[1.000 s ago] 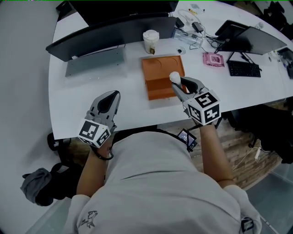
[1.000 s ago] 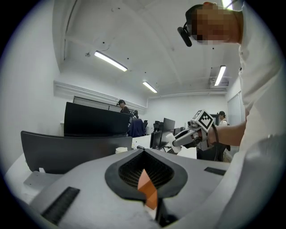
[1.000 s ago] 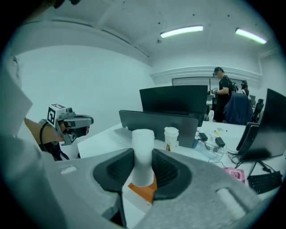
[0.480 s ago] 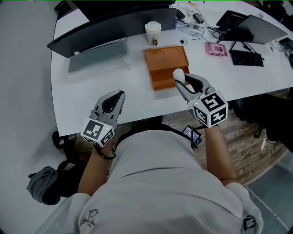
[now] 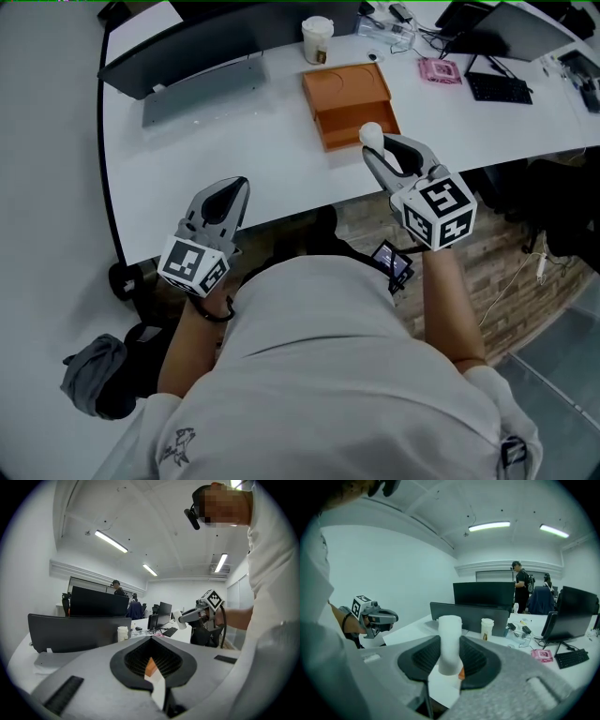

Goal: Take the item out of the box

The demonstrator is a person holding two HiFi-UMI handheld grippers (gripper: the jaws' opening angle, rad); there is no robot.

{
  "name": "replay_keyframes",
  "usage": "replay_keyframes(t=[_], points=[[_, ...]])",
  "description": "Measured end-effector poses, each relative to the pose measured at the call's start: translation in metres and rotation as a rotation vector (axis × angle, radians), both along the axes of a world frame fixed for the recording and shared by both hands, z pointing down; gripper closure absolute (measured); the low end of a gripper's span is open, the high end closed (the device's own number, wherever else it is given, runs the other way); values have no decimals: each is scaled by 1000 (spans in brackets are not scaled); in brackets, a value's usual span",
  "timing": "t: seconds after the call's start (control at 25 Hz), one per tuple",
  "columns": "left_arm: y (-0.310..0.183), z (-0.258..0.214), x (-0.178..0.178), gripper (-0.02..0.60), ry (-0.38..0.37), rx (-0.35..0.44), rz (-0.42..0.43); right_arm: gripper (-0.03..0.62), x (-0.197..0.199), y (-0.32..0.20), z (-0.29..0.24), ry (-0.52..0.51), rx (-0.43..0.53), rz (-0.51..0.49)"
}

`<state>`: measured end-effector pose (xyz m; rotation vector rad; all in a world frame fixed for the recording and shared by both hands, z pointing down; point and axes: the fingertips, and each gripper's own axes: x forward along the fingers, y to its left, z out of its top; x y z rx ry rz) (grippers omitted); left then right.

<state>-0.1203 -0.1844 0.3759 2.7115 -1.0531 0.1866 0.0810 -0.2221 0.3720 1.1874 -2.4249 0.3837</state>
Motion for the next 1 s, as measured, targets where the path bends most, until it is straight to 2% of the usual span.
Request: replay_keyframes(t=[0.32,0.56,0.76,1.0], points=[[44,-18,-31,583,33,43,50,468,-29,57,-1,-7,20,54],[75,-21,-35,583,66,42,112,468,-30,101,0,10,22,122],[93,-34,-25,583,90,37,141,468,-19,132,-8,16,30,156],[117,-47,5,583,94,55,152,468,5,168,-13,-2,42,152]])
